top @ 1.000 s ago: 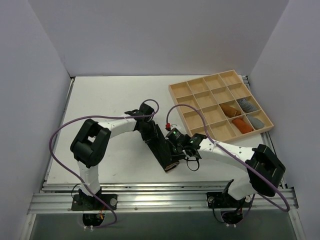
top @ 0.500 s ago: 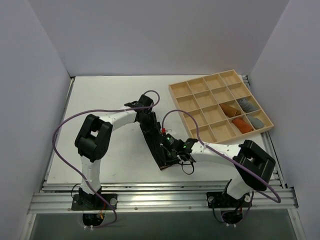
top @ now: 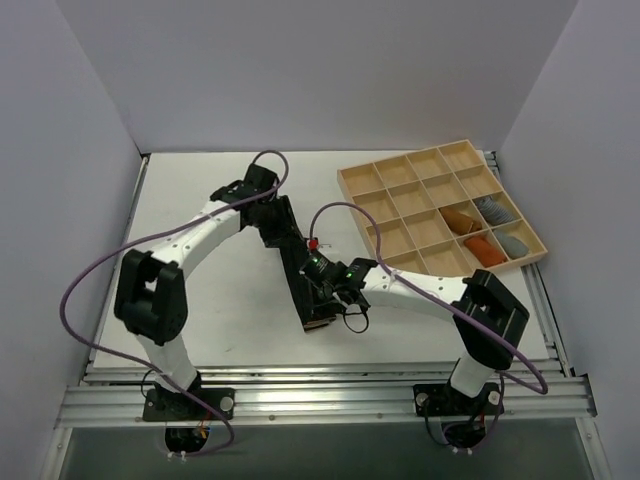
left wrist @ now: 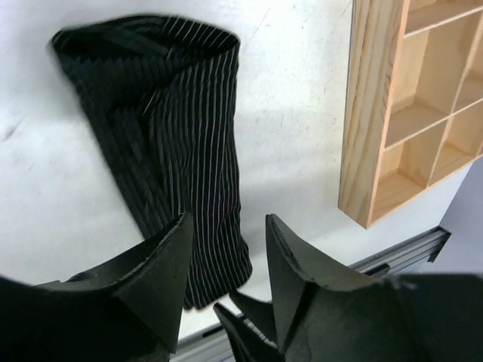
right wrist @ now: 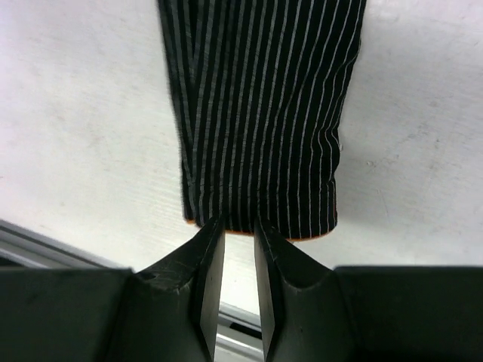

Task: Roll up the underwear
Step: Fold the underwear, then roll the underwear

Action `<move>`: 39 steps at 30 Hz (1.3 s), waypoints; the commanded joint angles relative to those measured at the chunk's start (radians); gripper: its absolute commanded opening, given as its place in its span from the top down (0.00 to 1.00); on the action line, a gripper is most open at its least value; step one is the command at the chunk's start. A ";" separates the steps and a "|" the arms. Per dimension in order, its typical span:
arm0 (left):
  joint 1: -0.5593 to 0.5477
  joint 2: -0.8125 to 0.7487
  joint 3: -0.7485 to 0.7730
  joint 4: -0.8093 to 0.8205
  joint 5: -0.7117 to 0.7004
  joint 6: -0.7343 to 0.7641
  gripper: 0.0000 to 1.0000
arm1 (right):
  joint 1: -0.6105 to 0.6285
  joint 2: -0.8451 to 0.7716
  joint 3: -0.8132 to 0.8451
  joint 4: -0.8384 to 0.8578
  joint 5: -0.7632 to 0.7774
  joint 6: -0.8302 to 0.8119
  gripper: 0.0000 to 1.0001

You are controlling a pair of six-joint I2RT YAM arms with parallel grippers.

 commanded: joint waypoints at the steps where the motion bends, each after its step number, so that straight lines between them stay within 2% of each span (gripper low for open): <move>1: 0.007 -0.197 -0.074 -0.118 -0.092 -0.058 0.47 | -0.005 -0.086 0.095 -0.119 0.062 0.002 0.81; 5: -0.015 -0.399 -0.339 -0.054 -0.081 -0.189 0.42 | -0.035 -0.149 0.132 -0.173 0.059 -0.028 0.80; 8: -0.052 -0.499 -0.497 0.072 -0.043 -0.311 0.41 | -0.098 -0.183 0.119 -0.188 0.042 -0.069 0.80; 9: -0.059 -0.516 -0.594 0.153 -0.023 -0.370 0.41 | -0.119 -0.191 0.108 -0.185 0.033 -0.083 0.80; 12: -0.110 -0.554 -0.721 0.297 -0.014 -0.456 0.40 | -0.213 -0.220 0.077 -0.167 0.008 -0.141 0.80; 17: -0.181 -0.507 -0.742 0.312 -0.061 -0.481 0.36 | -0.301 -0.223 0.054 -0.144 -0.104 -0.212 0.80; 24: -0.220 -0.450 -0.869 0.526 -0.046 -0.620 0.36 | -0.321 -0.238 0.020 -0.119 -0.144 -0.239 0.80; 33: -0.273 -0.378 -0.912 0.548 -0.069 -0.709 0.35 | -0.350 -0.238 -0.006 -0.110 -0.148 -0.262 0.80; 36: -0.283 -0.376 -0.940 0.580 -0.097 -0.753 0.39 | -0.350 -0.232 -0.013 -0.102 -0.150 -0.258 0.80; 39: -0.285 -0.366 -0.940 0.580 -0.100 -0.762 0.49 | -0.348 -0.229 -0.021 -0.102 -0.148 -0.261 0.80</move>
